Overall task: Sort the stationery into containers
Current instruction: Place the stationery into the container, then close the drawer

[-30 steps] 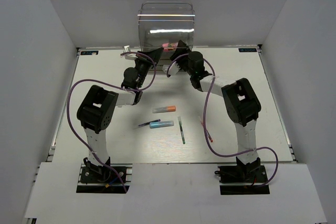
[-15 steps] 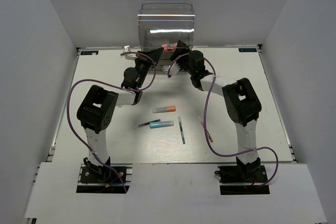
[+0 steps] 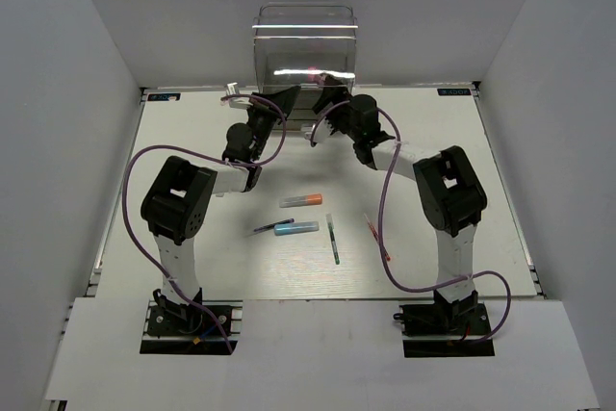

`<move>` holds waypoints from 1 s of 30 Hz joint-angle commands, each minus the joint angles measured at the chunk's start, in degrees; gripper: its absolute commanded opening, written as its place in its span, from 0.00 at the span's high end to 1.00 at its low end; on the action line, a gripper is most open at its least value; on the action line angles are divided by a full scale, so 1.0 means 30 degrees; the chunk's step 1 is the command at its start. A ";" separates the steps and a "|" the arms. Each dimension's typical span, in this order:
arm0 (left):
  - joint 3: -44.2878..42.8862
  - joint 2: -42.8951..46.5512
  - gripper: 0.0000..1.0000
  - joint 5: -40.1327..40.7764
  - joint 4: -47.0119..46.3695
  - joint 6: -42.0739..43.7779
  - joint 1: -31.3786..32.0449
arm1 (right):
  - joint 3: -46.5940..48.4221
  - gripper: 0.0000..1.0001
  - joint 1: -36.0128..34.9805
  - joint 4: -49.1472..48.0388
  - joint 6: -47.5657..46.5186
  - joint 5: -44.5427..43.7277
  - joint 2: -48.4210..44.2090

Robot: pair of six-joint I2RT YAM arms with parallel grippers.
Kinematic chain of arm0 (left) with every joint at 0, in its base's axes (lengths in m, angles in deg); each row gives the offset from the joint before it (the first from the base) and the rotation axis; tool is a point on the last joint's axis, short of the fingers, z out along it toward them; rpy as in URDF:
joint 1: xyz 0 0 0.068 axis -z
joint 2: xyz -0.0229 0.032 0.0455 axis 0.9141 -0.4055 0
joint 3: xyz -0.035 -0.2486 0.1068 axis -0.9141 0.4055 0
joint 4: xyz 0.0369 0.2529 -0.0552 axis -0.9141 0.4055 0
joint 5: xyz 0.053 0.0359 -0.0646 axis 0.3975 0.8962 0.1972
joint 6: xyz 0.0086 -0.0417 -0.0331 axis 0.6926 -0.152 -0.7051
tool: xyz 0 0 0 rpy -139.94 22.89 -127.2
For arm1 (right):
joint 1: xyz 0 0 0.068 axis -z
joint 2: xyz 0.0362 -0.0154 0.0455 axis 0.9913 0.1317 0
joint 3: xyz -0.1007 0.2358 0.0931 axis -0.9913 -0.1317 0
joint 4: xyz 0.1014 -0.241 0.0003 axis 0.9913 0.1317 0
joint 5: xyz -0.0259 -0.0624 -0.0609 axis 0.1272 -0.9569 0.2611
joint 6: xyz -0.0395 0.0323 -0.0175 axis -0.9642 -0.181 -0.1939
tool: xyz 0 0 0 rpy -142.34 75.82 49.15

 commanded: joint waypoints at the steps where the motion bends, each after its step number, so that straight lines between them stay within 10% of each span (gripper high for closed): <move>1: -0.0826 0.0208 0.77 -0.0050 -0.3138 0.0054 -0.0123 | -0.0677 0.25 0.0085 0.0585 0.0388 0.0850 -0.1414; 15: -0.0623 0.0032 0.77 -0.0050 -0.1969 -0.0296 -0.0123 | -0.5716 0.20 -0.0061 0.4099 0.4340 0.5038 -0.6477; 24: -0.1235 0.1671 0.68 -0.0050 0.6228 0.0902 -0.0123 | -0.8817 0.10 0.0202 0.9052 1.7686 0.6477 -1.2456; 30: -0.1881 0.1878 0.58 0.0153 1.0745 0.1371 -0.0123 | -1.2923 0.10 0.0554 0.7445 2.0865 0.5862 -1.6849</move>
